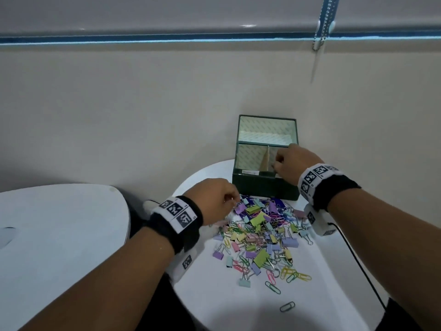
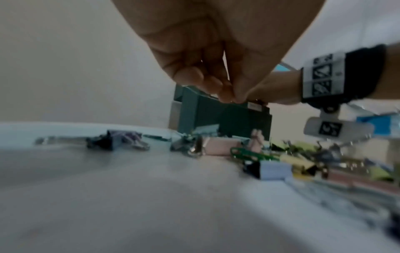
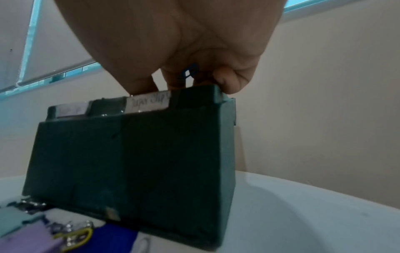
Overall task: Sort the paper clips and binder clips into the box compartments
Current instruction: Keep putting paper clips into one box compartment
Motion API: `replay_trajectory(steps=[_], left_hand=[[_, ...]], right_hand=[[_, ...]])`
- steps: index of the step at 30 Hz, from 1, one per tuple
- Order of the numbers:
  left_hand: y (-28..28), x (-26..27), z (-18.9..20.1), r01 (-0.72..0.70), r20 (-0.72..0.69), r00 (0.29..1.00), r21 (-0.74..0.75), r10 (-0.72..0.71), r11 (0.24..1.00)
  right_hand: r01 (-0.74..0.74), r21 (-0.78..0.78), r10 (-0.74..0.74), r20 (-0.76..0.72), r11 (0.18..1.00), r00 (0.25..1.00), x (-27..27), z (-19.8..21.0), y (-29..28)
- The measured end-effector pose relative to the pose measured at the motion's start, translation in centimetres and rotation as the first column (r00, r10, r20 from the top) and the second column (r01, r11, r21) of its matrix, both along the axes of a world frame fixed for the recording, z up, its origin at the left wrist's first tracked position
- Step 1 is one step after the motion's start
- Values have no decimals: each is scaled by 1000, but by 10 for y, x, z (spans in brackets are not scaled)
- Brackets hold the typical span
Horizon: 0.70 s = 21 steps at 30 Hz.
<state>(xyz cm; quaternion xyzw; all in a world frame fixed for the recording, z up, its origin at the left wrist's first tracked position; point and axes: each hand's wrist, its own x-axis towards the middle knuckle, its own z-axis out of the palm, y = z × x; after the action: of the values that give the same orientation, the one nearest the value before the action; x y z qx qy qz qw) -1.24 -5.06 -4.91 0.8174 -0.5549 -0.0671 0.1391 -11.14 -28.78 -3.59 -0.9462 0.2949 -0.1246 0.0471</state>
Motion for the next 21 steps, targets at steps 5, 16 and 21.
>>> replay_trajectory(steps=[5, 16, 21], left_hand=[[-11, -17, -12, 90, 91, 990, 211, -111, 973], [-14, -13, -16, 29, 63, 997, 232, -45, 972], [-14, -13, -16, 40, 40, 998, 232, -51, 972]], right_hand=[[-56, 67, 51, 83, 996, 995, -5, 0, -5], [-215, 119, 227, -100, 969, 969, -45, 5, 31], [-224, 172, 275, -382, 959, 883, -62, -17, 46]])
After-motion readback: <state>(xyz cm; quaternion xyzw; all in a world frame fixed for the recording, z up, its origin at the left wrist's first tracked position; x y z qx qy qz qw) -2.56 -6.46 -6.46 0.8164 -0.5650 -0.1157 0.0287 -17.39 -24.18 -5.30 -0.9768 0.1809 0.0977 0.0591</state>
